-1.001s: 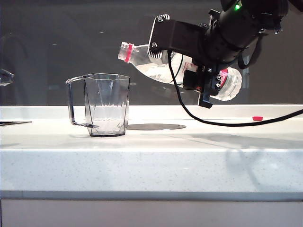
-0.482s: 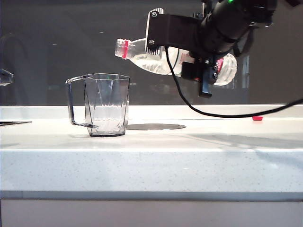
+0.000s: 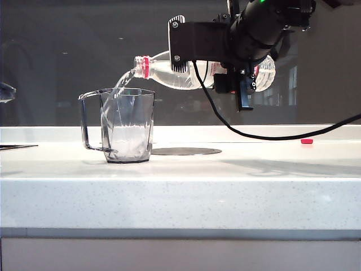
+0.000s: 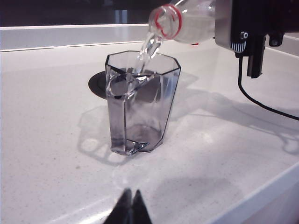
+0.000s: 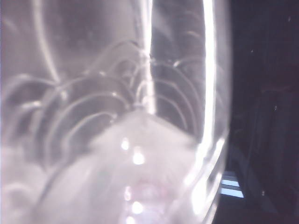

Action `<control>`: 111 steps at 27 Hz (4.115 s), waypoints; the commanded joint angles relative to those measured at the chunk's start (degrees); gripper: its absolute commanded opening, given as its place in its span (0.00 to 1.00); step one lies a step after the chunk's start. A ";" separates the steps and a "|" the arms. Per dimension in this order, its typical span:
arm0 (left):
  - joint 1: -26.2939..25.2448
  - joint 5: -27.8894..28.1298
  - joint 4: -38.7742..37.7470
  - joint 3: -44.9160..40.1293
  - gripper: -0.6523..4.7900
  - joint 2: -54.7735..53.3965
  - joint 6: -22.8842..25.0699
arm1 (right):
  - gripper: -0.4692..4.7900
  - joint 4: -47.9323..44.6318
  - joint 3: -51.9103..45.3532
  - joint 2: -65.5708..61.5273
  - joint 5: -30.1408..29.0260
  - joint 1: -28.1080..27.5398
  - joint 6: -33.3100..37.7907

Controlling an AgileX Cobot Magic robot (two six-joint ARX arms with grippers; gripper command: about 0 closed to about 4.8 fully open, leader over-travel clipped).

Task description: Pick up the mineral water bottle on the table and pour water into the mug until it's half full.

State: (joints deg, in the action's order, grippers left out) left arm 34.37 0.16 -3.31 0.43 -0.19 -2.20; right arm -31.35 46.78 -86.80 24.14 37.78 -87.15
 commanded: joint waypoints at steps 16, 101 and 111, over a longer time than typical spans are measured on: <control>-0.07 -0.20 0.35 0.15 0.11 -0.04 0.11 | 0.48 -3.17 0.63 0.57 1.46 0.07 -1.51; -0.07 -0.20 0.37 0.15 0.11 -0.04 0.11 | 0.62 -17.00 -16.63 0.61 -1.38 -7.30 99.60; -0.07 -0.17 0.35 0.15 0.11 -0.04 0.11 | 0.89 -12.98 -16.63 2.54 -2.05 -6.32 99.56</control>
State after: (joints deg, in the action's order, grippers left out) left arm 34.44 0.16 -3.31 0.43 -0.19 -2.20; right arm -44.84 30.06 -85.38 22.24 31.20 12.38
